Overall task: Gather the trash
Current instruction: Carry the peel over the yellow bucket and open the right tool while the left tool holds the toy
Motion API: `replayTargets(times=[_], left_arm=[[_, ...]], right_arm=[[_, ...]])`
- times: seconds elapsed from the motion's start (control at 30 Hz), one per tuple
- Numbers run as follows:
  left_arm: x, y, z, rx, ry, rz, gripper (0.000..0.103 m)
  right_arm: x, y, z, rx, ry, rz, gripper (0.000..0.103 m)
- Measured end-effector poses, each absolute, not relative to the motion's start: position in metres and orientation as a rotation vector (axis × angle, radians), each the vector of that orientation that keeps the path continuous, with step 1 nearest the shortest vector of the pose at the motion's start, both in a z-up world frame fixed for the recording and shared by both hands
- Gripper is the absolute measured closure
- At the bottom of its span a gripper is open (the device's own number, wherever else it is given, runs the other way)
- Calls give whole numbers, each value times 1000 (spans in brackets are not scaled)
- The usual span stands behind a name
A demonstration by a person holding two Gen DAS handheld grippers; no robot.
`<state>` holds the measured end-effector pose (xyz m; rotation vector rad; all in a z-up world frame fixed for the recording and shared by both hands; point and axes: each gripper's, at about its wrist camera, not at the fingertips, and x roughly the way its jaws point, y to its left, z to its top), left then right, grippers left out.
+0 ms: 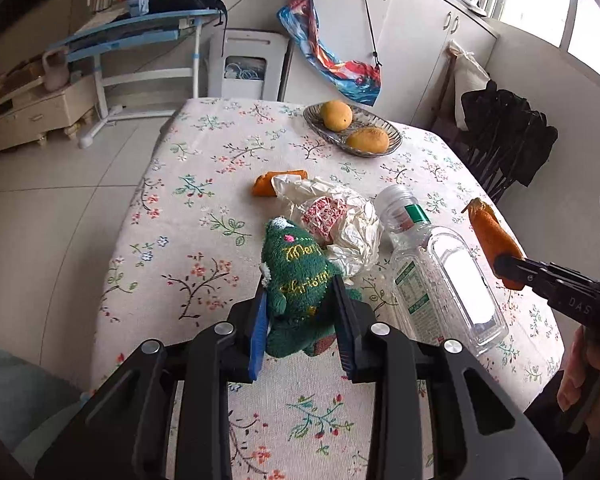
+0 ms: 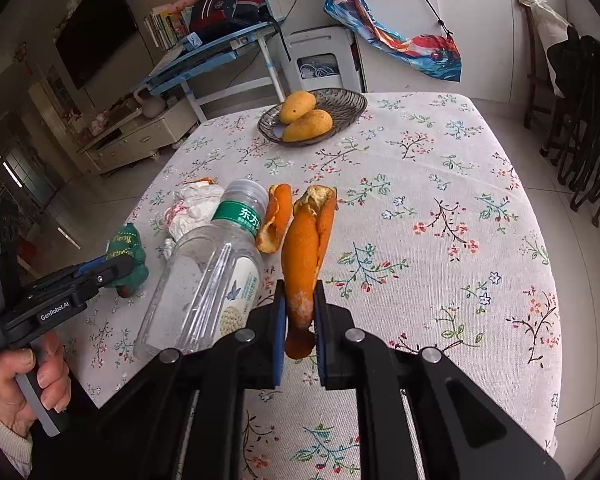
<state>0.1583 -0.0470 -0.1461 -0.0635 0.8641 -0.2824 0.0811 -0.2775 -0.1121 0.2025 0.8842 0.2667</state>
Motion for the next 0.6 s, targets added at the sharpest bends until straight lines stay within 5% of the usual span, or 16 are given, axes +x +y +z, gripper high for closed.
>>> replayTargets(times=[0.6], left_arm=[[45, -21, -87, -12, 656, -226, 75]], right_arm=[[-24, -233, -75, 233, 698, 445, 90]])
